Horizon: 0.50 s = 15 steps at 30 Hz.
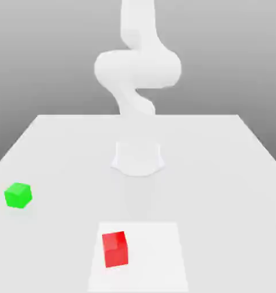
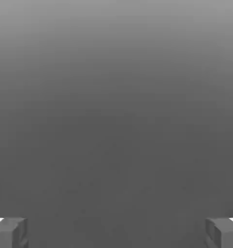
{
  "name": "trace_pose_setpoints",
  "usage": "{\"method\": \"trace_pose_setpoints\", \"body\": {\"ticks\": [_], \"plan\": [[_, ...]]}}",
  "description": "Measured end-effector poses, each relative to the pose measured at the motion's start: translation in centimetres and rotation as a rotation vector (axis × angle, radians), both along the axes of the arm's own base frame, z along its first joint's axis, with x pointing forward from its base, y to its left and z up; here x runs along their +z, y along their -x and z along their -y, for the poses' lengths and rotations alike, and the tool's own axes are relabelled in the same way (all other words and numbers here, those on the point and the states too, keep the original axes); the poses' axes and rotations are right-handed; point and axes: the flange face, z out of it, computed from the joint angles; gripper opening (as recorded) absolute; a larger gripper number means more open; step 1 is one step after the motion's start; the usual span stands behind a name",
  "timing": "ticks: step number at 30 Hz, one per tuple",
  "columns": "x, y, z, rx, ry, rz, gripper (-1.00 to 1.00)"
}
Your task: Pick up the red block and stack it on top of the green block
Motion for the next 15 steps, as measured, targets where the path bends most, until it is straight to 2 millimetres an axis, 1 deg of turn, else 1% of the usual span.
{"method": "trace_pose_setpoints", "body": {"ticks": [3, 7, 11, 15], "plan": [[-5.6, -3.3, 0.7, -0.117, -0.099, -0.092, 0.0], [-13.1, -6.3, 1.5, -0.281, -0.209, -0.209, 0.0], [-20.8, -8.0, 2.2, -0.458, -0.297, -0.32, 0.0], [-28.5, -8.2, 3.0, -0.649, -0.365, -0.425, 0.0]]}}
